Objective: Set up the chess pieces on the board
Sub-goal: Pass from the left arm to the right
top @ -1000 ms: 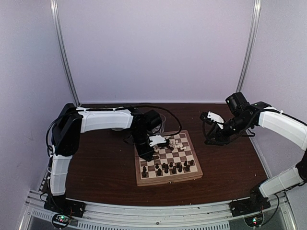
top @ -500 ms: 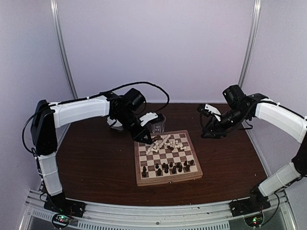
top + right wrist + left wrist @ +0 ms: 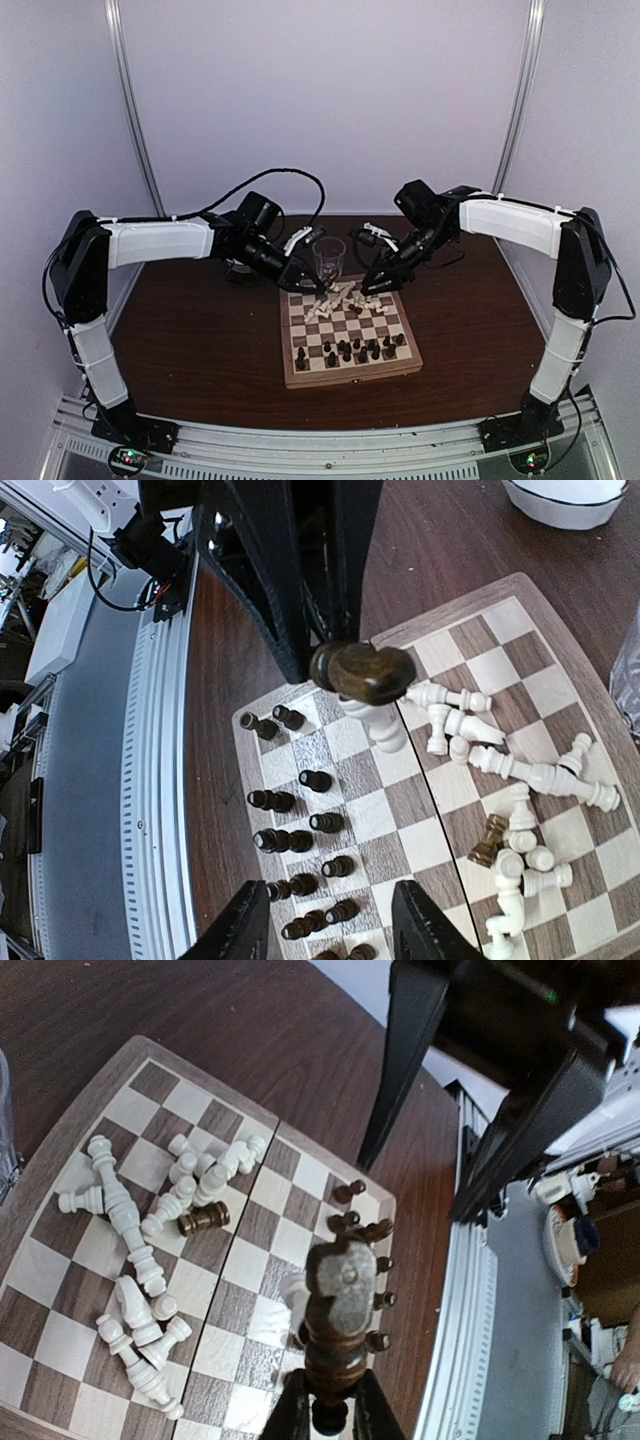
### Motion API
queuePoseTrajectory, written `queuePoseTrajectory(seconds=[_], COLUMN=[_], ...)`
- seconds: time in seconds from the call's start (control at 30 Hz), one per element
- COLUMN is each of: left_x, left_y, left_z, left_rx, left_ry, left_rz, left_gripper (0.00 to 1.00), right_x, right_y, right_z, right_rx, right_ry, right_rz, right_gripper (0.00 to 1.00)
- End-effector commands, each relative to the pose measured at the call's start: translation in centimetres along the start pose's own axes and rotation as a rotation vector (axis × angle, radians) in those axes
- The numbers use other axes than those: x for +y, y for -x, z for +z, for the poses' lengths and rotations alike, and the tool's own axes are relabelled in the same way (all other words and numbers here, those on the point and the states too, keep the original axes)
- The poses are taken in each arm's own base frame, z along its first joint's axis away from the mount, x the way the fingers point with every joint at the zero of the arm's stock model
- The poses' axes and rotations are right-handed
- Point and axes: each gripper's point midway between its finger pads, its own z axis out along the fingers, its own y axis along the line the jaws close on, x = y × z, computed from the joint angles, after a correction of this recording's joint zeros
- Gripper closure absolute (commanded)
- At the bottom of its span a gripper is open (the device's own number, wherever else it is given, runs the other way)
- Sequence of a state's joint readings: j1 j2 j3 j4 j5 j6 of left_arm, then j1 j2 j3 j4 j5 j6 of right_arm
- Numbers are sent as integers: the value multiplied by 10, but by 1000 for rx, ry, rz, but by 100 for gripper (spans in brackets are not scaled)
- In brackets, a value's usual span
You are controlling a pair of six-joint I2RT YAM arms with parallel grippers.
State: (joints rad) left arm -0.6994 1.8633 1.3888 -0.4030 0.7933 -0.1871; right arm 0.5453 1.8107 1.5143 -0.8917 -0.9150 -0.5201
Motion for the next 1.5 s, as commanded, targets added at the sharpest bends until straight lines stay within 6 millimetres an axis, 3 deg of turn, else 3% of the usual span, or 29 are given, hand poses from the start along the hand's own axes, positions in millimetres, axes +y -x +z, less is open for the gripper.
queuePoseTrajectory(seconds=[0.0,0.37,0.63,0.87,1.03,1.2,1.47], left_x=[-29,-47,-53,-51,-48,-46,-45], left_y=[47,58,60,59,60,60,63], left_z=[-32,-42,-45,-44,-46,-49,-57], left_rx=[-183,-233,-242,-241,-249,-252,-267], left_ry=[-156,-320,-360,-346,-320,-315,-297], left_rz=[18,-30,-32,-37,-36,-37,-33], left_gripper=[96,96,96,96,96,96,96], right_x=[4,-1,16,39,43,26,5], right_y=[27,67,83,85,83,78,72], right_z=[5,13,12,1,-3,4,12], right_rx=[-63,-167,-222,-258,-259,-239,-208], right_ry=[68,129,230,317,301,215,133], right_rz=[-11,-47,-67,-83,-79,-37,-6], right_gripper=[55,48,46,55,71,84,92])
